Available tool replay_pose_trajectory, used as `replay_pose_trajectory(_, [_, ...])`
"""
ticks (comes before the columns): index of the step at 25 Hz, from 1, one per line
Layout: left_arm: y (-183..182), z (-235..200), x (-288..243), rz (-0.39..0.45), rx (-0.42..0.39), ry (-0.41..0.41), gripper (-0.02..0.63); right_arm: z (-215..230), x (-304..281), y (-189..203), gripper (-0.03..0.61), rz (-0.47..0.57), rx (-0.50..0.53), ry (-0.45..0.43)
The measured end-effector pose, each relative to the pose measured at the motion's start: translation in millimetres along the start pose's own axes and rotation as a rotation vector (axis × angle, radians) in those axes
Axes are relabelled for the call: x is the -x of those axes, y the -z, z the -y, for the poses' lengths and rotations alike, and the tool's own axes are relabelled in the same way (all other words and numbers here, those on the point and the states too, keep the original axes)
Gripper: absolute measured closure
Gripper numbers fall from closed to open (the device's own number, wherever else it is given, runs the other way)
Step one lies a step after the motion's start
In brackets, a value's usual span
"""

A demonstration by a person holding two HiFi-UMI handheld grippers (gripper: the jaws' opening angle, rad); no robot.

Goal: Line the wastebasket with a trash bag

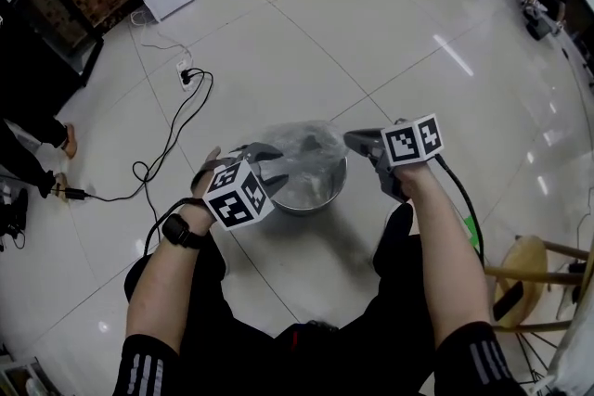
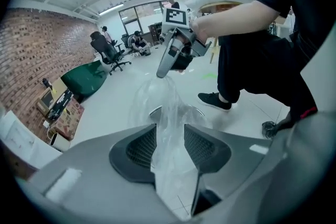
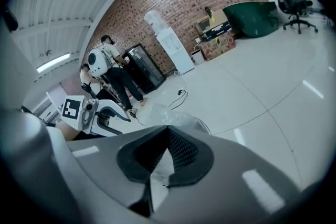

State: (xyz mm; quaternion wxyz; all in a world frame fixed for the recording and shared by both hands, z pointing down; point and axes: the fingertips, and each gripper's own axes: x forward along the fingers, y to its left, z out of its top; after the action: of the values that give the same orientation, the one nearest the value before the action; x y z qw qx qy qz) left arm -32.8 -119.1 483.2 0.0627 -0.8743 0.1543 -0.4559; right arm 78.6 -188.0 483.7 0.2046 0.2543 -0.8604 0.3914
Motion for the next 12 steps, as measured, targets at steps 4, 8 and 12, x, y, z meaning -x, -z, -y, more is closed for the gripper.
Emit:
replay_pose_trajectory(4, [39, 10, -9, -0.095, -0.014, 0.028, 0.428, 5, 1, 18, 0.571, -0.095, 0.032, 0.012])
replay_pose_trajectory(8, [65, -1, -26, -0.116, 0.015, -0.022, 0.418, 7, -4, 34, 0.571, -0.169, 0.052, 0.02])
replay_pose_trajectory(12, [69, -18, -36, -0.101, 0.036, -0.091, 0.419, 7, -11, 46, 0.571, -0.217, 0.05, 0.016])
